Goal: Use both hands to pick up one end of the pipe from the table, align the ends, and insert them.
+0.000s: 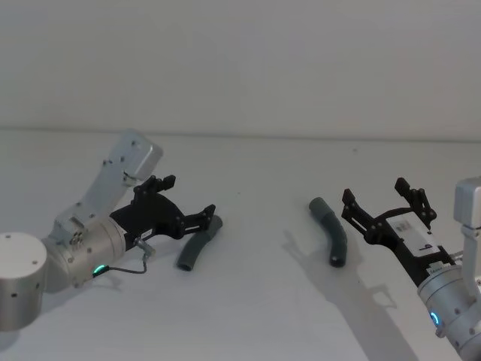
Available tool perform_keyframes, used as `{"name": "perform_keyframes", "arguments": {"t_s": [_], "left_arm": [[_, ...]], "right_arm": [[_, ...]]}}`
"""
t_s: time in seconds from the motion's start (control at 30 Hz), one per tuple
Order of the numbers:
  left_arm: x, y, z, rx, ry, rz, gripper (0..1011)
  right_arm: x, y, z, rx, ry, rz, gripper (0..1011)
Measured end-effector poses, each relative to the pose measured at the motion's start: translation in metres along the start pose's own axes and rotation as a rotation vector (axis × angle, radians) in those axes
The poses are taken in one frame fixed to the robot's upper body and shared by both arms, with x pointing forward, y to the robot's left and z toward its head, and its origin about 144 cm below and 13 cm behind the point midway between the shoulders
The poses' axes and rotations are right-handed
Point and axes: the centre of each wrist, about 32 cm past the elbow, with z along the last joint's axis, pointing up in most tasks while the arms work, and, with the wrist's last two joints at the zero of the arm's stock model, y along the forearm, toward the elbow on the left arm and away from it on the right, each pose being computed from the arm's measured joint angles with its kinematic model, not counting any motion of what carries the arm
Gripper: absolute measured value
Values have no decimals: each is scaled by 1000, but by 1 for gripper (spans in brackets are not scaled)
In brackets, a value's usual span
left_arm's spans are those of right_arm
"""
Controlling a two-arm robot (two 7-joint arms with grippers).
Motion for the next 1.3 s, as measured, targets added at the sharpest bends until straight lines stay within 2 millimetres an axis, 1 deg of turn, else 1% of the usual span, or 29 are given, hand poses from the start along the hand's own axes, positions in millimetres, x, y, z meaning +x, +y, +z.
{"name": "perform_keyframes", "arguments": {"t_s": [0.2,0.4,0.6,1.07,1.3], "left_arm": [[9,-3,11,101,9,-47,1000],[15,-6,17,168,6,-72,1000],[23,-14,24,239,-10,-98,1000],[32,-33,31,306,-21,-134,1000],[34,-42,31,330,-20,-148,1000]], "right_arm": [[0,0,0,0,0,0,1001],[0,0,0,0,0,0,1001],[0,0,0,0,0,0,1001],[0,0,0,0,0,0,1001],[0,0,0,0,0,0,1001]]}}
